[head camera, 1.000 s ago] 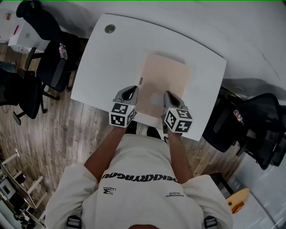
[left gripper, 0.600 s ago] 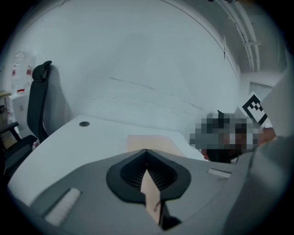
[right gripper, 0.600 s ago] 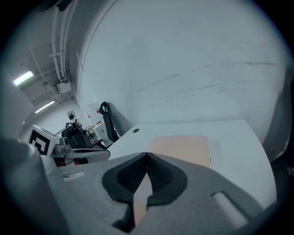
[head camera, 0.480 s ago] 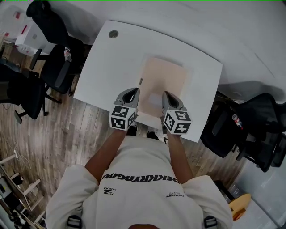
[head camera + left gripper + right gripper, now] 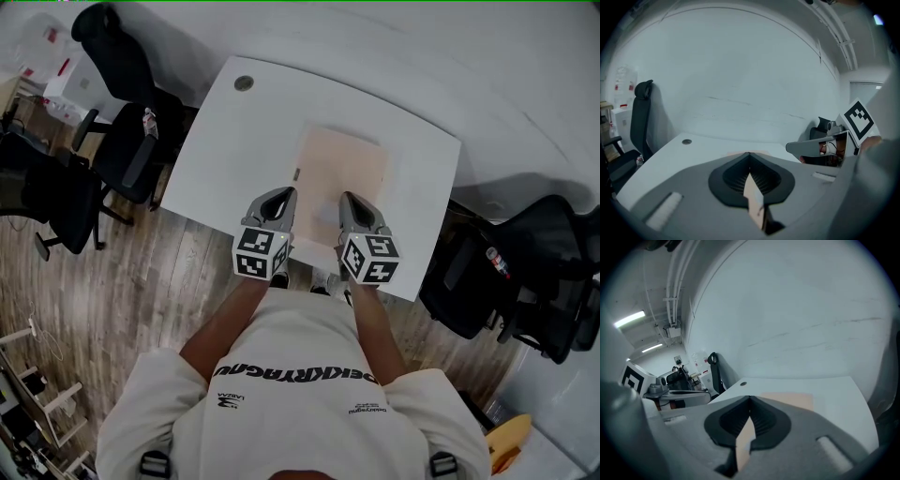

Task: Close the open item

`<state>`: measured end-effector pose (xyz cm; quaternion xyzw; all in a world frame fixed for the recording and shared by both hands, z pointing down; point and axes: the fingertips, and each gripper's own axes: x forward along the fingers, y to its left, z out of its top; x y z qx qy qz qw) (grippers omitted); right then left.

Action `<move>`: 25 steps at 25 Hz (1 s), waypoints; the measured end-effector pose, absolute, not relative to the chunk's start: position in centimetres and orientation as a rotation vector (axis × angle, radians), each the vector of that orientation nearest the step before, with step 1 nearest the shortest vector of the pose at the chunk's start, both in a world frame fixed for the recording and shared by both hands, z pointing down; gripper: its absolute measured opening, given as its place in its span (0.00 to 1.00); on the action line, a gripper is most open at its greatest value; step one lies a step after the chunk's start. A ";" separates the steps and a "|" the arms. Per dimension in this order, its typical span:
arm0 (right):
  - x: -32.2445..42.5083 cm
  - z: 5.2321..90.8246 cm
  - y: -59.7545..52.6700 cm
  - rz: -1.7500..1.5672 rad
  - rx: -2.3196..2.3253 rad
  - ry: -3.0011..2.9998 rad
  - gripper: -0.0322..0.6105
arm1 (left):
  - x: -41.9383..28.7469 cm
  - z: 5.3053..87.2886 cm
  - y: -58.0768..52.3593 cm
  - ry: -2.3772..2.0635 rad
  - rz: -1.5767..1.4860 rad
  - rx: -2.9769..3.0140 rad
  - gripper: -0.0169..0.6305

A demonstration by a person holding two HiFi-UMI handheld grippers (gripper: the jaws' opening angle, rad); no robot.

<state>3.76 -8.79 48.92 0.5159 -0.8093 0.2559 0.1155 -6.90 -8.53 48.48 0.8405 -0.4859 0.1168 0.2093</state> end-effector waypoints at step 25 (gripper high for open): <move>3.1 41.8 -8.4 0.554 1.538 -2.581 0.05 | -5.7 41.5 -7.2 -1.462 0.174 2.506 0.03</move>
